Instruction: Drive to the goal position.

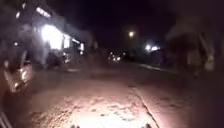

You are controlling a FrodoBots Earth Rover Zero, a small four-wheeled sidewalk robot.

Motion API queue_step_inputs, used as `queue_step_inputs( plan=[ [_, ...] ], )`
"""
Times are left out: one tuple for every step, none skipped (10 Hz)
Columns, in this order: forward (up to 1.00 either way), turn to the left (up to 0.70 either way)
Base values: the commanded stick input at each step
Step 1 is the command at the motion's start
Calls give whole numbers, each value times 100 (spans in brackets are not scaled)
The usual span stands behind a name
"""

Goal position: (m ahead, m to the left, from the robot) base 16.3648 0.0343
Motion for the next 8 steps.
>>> queue_step_inputs(
  plan=[
    [50, 0],
    [50, 0],
    [50, 0],
    [50, 0],
    [50, 0],
    [50, 0],
    [50, 0],
    [50, 0]
  ],
)
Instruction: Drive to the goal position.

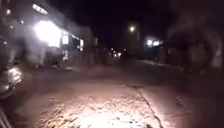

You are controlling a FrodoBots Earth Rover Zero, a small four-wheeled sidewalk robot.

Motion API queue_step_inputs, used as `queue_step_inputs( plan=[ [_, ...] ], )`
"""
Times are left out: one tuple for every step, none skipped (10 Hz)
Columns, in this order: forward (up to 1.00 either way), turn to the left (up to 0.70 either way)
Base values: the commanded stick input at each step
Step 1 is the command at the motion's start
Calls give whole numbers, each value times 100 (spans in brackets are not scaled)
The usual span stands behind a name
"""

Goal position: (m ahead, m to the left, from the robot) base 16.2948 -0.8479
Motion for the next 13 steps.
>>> queue_step_inputs(
  plan=[
    [50, 0],
    [50, 0],
    [50, 0],
    [50, 0],
    [50, 0],
    [50, 0],
    [50, 0],
    [50, 0],
    [50, 0],
    [50, 0],
    [50, 0],
    [50, 0],
    [50, 0]
  ],
)
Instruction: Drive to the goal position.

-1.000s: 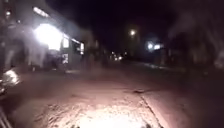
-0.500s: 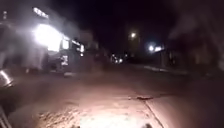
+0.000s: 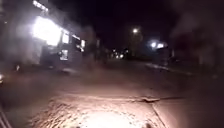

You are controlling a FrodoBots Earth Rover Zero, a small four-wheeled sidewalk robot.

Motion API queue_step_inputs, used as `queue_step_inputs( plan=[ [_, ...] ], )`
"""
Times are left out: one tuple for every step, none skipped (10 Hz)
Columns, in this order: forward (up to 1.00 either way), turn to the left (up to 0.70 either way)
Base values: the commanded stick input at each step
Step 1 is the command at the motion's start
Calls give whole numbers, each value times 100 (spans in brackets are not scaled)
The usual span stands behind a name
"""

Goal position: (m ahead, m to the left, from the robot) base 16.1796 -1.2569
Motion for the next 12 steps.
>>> queue_step_inputs(
  plan=[
    [50, 0],
    [50, 0],
    [50, 0],
    [50, 0],
    [50, 0],
    [50, 0],
    [50, 0],
    [50, 0],
    [50, 0],
    [50, 0],
    [50, 0],
    [50, 0]
  ],
)
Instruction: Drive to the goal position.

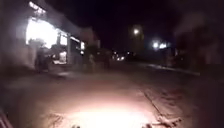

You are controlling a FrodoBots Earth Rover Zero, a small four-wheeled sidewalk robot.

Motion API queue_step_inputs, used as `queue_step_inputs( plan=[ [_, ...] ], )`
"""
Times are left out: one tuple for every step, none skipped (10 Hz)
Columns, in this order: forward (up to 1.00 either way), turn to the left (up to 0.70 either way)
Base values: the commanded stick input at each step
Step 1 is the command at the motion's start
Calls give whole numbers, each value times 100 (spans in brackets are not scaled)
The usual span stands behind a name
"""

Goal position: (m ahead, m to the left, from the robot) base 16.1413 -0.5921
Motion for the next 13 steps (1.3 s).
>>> queue_step_inputs(
  plan=[
    [50, 0],
    [50, 0],
    [50, 0],
    [50, 0],
    [50, 0],
    [50, 0],
    [50, 0],
    [50, 0],
    [50, 0],
    [50, 0],
    [50, 0],
    [50, 0],
    [50, 0]
  ],
)
